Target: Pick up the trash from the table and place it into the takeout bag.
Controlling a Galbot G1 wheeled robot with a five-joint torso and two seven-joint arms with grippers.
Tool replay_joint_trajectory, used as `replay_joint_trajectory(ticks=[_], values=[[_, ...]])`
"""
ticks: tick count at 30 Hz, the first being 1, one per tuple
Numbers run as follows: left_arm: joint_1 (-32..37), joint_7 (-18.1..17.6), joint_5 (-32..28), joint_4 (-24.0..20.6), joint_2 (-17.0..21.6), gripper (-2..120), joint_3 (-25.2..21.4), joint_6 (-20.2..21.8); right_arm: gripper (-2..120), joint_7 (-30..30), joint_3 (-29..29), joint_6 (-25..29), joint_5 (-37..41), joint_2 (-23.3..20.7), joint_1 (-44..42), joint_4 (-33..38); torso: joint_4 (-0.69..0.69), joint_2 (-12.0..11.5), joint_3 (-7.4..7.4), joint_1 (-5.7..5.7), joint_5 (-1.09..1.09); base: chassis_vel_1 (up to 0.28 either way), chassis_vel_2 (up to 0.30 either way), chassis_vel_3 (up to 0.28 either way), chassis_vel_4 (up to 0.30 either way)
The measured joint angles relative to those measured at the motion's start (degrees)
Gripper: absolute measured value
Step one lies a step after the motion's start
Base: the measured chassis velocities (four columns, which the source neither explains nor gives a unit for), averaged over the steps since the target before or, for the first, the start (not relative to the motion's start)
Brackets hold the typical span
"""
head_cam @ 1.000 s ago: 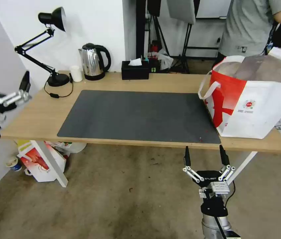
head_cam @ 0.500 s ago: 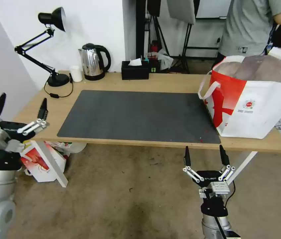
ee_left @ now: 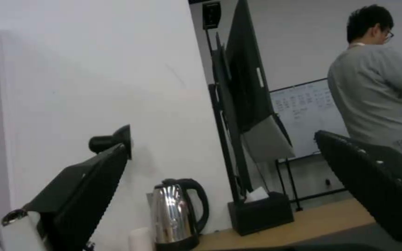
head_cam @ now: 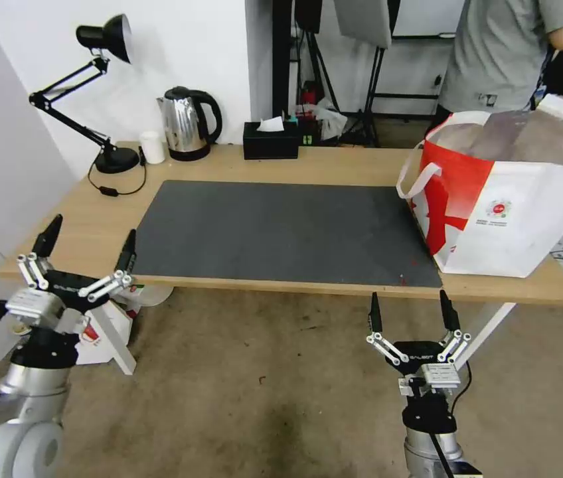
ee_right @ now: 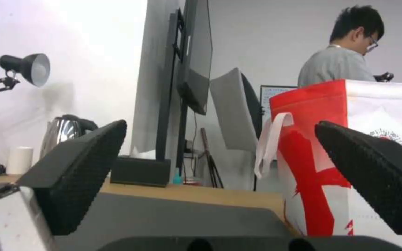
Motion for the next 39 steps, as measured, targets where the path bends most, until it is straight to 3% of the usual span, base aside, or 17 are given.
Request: replay_joint_trajectory(ticks=[5,13,28,39], values=[[1.5,1.0,0.7,1.2,0.4,100,2.5,-2.5,100,0.0,0.0,0.0,0.0,0.0,0.0,0.0,-0.03,0.0,0.0,0.01,-0.01,0.0,0.0,0.0,0.0],[4.2,1.3,1.0,3.3,-0.3,100,2.7,-6.2,100,0.0,0.0,0.0,0.0,0.0,0.0,0.0,0.0,0.0,0.0,0.01,-0.01,0.0,0.0,0.0,0.0],[6.1,-0.2,2.1,8.8,-2.2,100,3.7,-14.3,100,0.0,0.0,0.0,0.0,0.0,0.0,0.0,0.0,0.0,0.0,0.01,0.0,0.0,0.0,0.0,0.0],[6.8,-0.4,2.4,9.9,-3.0,100,4.1,-17.3,100,0.0,0.0,0.0,0.0,0.0,0.0,0.0,-0.01,0.0,0.0,0.01,-0.01,0.0,0.0,0.0,0.0]])
